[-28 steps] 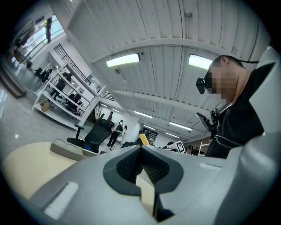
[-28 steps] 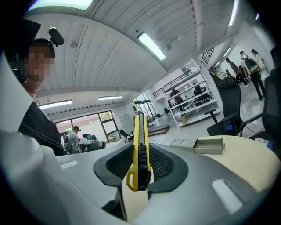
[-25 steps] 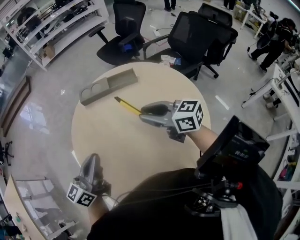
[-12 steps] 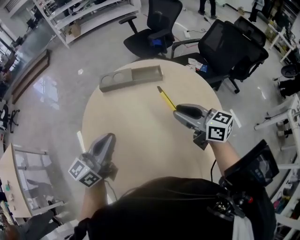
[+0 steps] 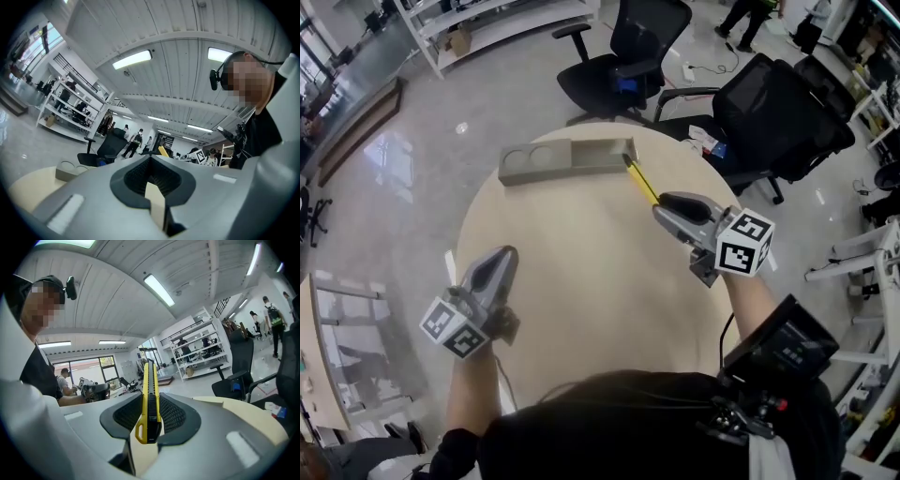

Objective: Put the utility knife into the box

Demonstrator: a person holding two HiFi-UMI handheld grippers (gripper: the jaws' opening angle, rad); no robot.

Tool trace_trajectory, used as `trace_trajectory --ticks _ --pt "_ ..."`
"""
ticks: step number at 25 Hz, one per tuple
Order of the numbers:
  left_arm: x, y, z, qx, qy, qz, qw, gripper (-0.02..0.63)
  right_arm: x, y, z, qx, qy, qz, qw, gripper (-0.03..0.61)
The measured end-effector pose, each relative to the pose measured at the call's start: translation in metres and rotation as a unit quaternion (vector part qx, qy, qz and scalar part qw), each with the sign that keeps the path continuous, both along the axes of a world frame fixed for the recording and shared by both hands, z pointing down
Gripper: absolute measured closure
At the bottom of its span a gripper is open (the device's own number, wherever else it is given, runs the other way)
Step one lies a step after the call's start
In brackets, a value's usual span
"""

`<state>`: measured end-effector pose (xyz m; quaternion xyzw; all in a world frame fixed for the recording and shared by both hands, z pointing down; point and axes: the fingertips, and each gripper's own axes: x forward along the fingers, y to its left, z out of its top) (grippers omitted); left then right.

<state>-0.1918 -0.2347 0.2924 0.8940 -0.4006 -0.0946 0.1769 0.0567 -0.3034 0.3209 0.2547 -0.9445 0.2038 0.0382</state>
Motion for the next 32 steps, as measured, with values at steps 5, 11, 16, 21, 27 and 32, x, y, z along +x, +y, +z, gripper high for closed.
trace_trajectory --ticks 5,11,16,21,27,32 --pt "0.004 -0.052 0.032 -0.008 -0.005 -0.001 1.0 0.617 0.002 -0.053 0.019 0.009 0.018 -0.005 1.0 0.449" --pt "0.001 -0.117 0.066 -0.006 -0.02 0.0 0.9998 0.617 -0.003 -0.112 0.053 0.014 0.047 -0.016 0.999 0.449" --pt "-0.002 -0.165 0.099 -0.009 -0.024 0.006 0.9997 0.617 -0.014 -0.159 0.084 0.021 0.084 -0.04 0.995 0.449" --pt "0.001 -0.21 0.134 -0.009 -0.023 0.011 0.9996 0.617 -0.029 -0.205 0.122 0.034 0.124 -0.074 0.989 0.449" --pt "0.013 -0.251 0.17 0.002 -0.043 0.032 0.9986 0.617 -0.052 -0.244 0.173 0.081 0.216 -0.136 0.964 0.449" --pt "0.027 -0.263 0.202 0.0 -0.055 0.052 0.9971 0.617 -0.058 -0.269 0.23 0.102 0.309 -0.193 0.926 0.449"
